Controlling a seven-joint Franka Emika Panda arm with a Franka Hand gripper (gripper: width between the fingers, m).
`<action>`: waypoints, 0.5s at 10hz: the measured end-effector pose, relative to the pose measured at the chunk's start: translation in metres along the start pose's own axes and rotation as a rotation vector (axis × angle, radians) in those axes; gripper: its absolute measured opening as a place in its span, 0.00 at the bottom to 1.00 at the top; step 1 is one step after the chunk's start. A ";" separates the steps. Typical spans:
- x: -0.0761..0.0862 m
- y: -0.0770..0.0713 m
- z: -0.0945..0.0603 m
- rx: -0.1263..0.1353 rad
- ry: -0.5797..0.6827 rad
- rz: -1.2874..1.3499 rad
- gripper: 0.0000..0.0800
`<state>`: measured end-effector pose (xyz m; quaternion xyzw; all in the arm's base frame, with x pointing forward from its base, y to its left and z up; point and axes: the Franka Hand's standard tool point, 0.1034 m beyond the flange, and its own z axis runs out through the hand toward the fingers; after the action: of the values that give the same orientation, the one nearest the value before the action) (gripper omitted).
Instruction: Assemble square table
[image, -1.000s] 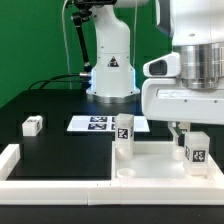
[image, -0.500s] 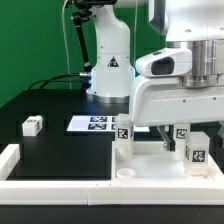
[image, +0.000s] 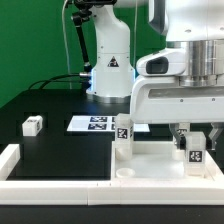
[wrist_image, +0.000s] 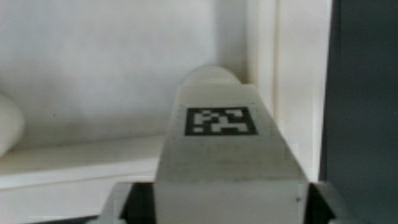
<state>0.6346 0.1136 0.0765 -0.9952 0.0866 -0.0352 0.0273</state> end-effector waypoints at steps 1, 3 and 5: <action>0.000 0.000 0.000 0.000 0.000 0.051 0.36; -0.001 0.001 0.000 0.001 -0.009 0.291 0.36; -0.002 0.002 0.000 0.002 -0.017 0.552 0.36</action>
Offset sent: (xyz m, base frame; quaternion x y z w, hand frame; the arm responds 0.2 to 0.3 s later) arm 0.0014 -0.0004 0.0047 0.0025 -0.0013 0.2331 0.9724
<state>0.6326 0.1118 0.0758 -0.9342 0.3543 -0.0180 0.0374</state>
